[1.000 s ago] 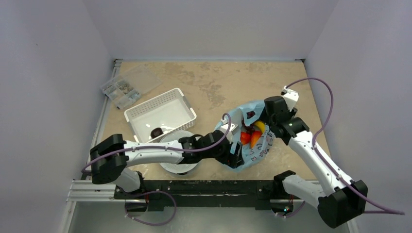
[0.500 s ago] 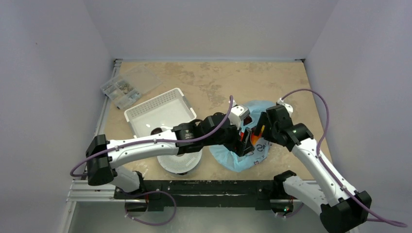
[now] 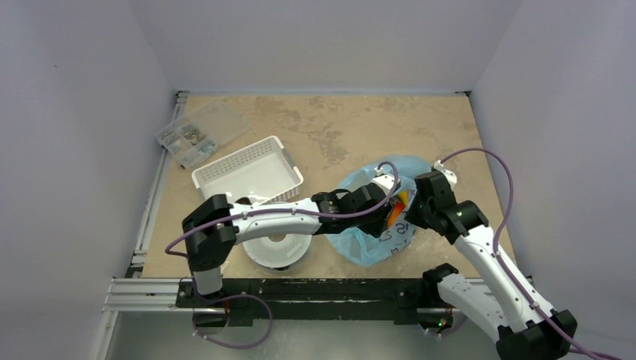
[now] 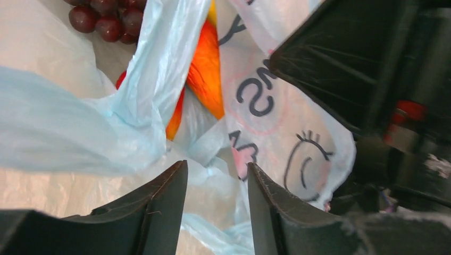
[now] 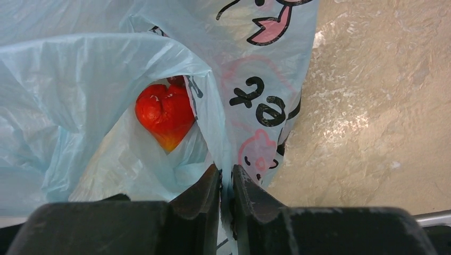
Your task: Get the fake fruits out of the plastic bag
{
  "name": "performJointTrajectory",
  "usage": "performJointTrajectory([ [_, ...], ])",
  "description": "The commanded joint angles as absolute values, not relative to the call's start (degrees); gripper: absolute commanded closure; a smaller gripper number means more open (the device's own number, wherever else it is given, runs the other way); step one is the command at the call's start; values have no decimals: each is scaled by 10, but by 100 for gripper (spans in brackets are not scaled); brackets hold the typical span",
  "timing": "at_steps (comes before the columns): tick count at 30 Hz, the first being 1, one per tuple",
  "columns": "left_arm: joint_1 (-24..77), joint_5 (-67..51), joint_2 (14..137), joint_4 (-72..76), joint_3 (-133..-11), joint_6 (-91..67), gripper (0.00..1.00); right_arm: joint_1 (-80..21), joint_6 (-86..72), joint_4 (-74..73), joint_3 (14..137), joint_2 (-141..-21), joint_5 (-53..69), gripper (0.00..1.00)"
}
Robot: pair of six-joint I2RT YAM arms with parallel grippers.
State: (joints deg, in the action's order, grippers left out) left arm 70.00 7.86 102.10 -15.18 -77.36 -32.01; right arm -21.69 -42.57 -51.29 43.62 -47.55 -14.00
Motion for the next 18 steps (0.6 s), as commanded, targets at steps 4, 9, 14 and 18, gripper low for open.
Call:
performJointTrajectory([
  [4,700,136,1097,-132,-842,-290,62,-216,-446,-496,432,-437,-162,90],
  [9,700,168,1132,-139,-874,-277,62,-217,-446,-502,433,-428,-160,95],
  [14,699,203,1167,-177,-914,-270,58,-217,-443,-509,435,-429,-148,99],
  [18,699,218,1180,-188,-928,-272,53,-217,-441,-512,437,-418,-147,100],
])
